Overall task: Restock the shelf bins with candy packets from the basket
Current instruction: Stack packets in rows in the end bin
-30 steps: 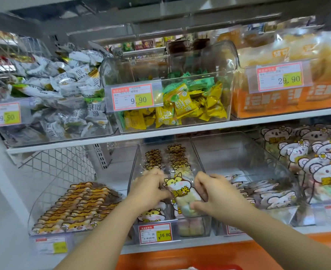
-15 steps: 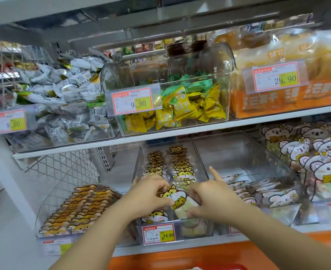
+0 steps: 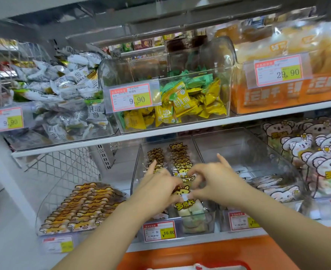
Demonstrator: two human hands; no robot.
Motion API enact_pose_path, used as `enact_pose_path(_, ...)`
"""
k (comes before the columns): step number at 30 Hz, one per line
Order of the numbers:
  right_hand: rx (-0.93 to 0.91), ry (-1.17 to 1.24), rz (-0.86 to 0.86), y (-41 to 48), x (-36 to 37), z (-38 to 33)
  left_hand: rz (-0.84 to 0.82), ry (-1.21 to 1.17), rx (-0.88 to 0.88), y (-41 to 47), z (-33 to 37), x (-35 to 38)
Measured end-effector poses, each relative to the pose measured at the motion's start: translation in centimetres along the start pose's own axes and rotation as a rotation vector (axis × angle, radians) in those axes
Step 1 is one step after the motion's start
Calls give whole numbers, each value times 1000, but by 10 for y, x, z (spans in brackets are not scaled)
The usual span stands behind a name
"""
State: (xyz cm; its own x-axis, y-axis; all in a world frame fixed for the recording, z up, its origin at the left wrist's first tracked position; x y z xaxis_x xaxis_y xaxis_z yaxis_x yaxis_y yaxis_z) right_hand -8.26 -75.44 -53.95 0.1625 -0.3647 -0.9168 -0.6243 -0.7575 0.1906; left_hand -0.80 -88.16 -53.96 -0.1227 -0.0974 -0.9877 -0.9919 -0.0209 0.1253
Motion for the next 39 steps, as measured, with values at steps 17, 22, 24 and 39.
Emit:
enact_pose_path(17, -140, -569, -33, -3, 26, -8, -84, 295, 47, 14, 31, 23)
enact_pose_path(22, -150, -639, -58, -5, 24, -2, -78, 218, 67, 15, 40, 25)
enact_pose_path(24, -151, -667, -70, -5, 28, -4, -81, 196, 61, 11, 37, 26)
enact_pose_path(39, -130, -668, -131, -1, 37, 8, -65, 153, -58, 0, 32, 21)
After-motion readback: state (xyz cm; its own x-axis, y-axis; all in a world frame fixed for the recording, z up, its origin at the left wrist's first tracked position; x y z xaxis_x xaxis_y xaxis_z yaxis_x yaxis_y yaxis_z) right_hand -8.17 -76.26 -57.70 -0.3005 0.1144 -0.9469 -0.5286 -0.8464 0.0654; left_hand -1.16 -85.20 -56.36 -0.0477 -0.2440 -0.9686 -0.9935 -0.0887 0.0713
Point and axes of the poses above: each hand's wrist, its own y-axis towards the middle knuckle, its own x-axis out of the palm, z = x × y, the point moved 5 cm from there along y, towards the middle knuckle, and after that the axes turned 3 degrees about z, right-handed, at the moved point
